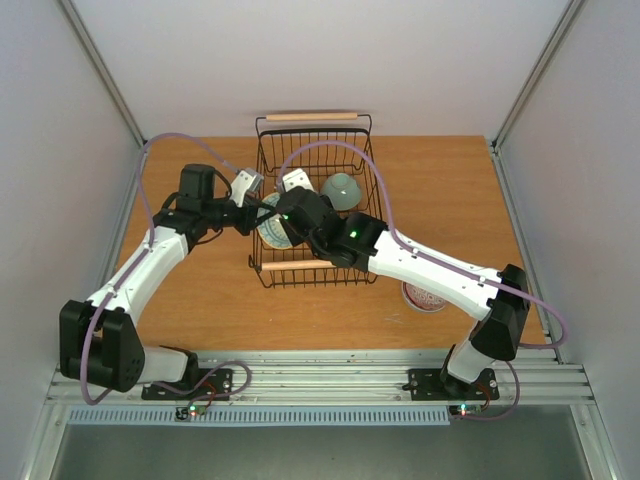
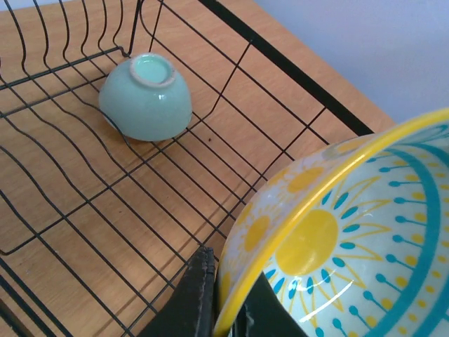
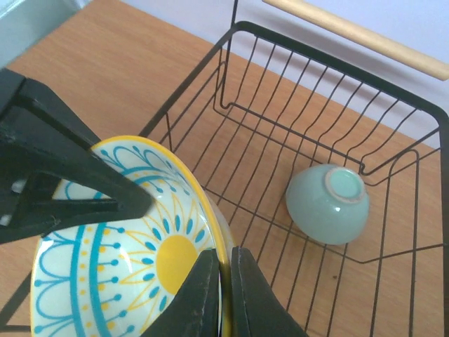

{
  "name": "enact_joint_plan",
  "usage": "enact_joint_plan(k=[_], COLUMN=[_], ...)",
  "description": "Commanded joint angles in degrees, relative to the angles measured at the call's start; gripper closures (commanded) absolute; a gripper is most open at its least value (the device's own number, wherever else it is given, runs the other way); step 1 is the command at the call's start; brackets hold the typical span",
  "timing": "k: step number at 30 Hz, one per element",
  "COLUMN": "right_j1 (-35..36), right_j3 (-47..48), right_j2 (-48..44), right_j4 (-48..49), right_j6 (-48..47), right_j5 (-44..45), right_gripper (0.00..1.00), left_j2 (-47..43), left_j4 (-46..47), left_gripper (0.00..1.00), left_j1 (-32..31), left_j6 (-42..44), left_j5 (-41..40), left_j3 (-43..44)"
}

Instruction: Load the bowls into the dish rack

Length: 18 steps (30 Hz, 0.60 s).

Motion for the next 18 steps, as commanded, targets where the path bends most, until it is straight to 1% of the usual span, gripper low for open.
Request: enact_joint_plan(k=[1,5,6,7,8,9,10,11,12,13,15,16,18], right_j1=[0.03,0.04,0.00,0.00,-0.07,-0.09,-0.24,-0.71,-1.35,-2.12,-4.22,-5.46,-7.54], right_j3=[1.85,0.90,0.46,-0.20,-1.00,-2.60,-4.03,-5.39,-6.80,-7.94,-10.49,-11.51,-12.68], right_j2=[0.44,-0.23,-0.68,-1.44,-2.35,-3.53,-5.02,-6.41,-8.08,-9.70,-12.71,-13.91,-15.64], right_j4=[4.68,5.86,6.25,6.75,7.35,8.08,8.98,9.65,10.08,10.38,11.58,12.27,12.84], right_j6=[-0.60,-1.43,-1.64,-2.04,-2.45,-2.77,-2.85,-2.75,-2.23,-1.18,1.32,2.63,4.95], right_j5=[2.49,2.61,2.48,2.10,1.14,-0.01,-1.52,-4.89,-8.01,-10.86,-17.58,-21.40,-27.65], right_gripper=[0.99,0.99,0.98,0.94,0.87,0.77,0.65,0.54,0.45,0.38,0.28,0.25,0.19], left_j2=[0.52,0.85,0.90,0.93,1.01,1.03,1.22,1.38,1.60,1.88,2.75,3.15,3.90], left_j4=[-0.33,-0.38,-0.18,0.14,0.57,1.19,2.23,3.15,4.37,5.61,8.87,10.24,13.47], left_gripper=[0.99,1.00,0.99,0.99,0.99,1.00,1.00,1.00,1.00,1.00,1.00,1.00,0.99], left_j1=[-0.97,-0.96,-0.88,-0.87,-0.85,-0.64,-0.31,0.17,0.70,1.27,2.53,3.14,4.16], left_j6=[0.40,0.47,0.38,0.23,0.07,-0.26,-0.86,-1.45,-2.63,-3.45,-5.14,-7.92,-10.45], left_j5=[2.11,2.98,3.17,3.36,3.71,4.35,5.72,7.28,9.30,11.41,16.24,18.52,22.76], left_j3=[2.05,2.06,1.94,1.78,1.53,1.27,0.86,0.52,0.15,-0.18,-0.99,-1.32,-2.04])
